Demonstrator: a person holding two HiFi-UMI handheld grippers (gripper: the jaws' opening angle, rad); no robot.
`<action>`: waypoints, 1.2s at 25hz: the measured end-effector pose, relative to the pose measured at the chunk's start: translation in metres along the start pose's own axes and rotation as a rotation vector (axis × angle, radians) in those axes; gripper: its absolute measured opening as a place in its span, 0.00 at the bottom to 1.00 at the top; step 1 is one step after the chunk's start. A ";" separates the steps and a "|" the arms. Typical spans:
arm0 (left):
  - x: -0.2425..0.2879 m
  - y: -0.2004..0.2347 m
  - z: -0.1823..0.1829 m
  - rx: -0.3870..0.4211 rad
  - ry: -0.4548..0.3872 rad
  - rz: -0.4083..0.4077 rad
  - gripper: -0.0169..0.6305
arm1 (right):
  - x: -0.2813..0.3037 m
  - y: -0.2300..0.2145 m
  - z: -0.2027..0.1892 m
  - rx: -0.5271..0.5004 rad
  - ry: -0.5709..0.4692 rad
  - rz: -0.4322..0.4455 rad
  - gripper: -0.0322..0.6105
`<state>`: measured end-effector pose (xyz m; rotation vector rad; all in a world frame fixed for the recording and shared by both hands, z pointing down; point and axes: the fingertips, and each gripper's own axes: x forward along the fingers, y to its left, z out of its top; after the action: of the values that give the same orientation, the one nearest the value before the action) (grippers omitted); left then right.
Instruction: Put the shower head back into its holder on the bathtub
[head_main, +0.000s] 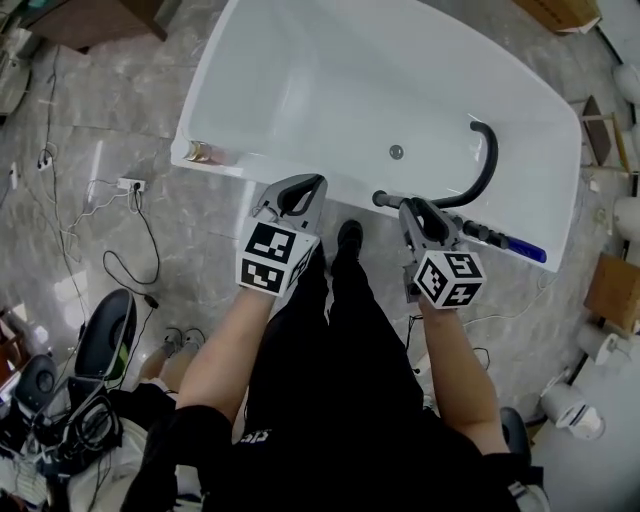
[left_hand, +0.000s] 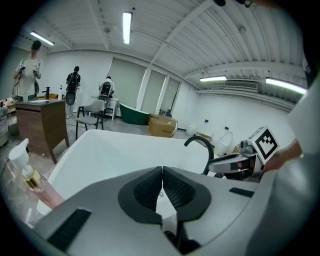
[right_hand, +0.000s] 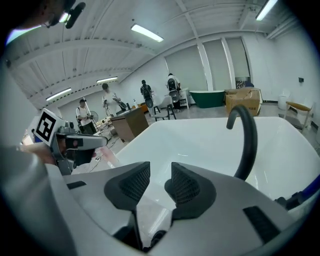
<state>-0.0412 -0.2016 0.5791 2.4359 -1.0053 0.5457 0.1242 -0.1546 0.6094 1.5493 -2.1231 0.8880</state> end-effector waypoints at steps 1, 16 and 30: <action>-0.007 0.000 0.010 -0.001 -0.009 -0.001 0.05 | -0.012 0.004 0.011 -0.001 -0.013 -0.005 0.27; -0.090 -0.023 0.133 0.047 -0.120 0.080 0.05 | -0.152 0.019 0.183 -0.049 -0.325 0.025 0.07; -0.153 -0.176 0.263 0.091 -0.295 0.203 0.05 | -0.336 0.011 0.276 -0.242 -0.496 0.320 0.07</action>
<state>0.0356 -0.1462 0.2404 2.5608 -1.3872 0.3064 0.2447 -0.0996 0.1949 1.4340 -2.7634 0.3262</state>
